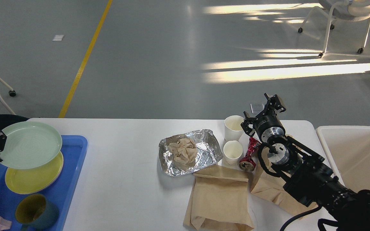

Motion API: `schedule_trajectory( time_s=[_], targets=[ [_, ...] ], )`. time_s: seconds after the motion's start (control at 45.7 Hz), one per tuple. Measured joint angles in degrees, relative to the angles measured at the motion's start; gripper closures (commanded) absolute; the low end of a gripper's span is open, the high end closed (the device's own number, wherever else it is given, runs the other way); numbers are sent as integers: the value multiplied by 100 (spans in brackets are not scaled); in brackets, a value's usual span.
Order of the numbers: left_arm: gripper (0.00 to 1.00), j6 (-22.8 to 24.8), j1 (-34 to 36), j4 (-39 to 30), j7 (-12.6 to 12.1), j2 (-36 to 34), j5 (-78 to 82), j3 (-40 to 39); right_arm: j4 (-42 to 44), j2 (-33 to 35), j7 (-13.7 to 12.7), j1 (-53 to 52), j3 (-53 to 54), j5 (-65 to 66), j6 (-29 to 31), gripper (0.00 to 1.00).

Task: Tidy desktop
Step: 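Lift the plate and carry it over the blue tray, then lower the plate onto the yellow plate and open the left gripper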

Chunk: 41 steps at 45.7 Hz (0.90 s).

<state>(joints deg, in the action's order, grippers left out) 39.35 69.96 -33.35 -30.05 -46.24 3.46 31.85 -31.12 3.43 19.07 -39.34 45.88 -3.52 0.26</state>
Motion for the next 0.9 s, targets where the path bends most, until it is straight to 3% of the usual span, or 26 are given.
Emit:
schedule_trajectory(
  time_s=[0.46,0.897],
  targets=[
    [100,-649,-543,65,39,390,8,-175,0,0,0,1,0,0,0,0],
    [100,-670,-781,65,38,536,18,-363,0,0,0,0,0,0,0,0]
  ],
)
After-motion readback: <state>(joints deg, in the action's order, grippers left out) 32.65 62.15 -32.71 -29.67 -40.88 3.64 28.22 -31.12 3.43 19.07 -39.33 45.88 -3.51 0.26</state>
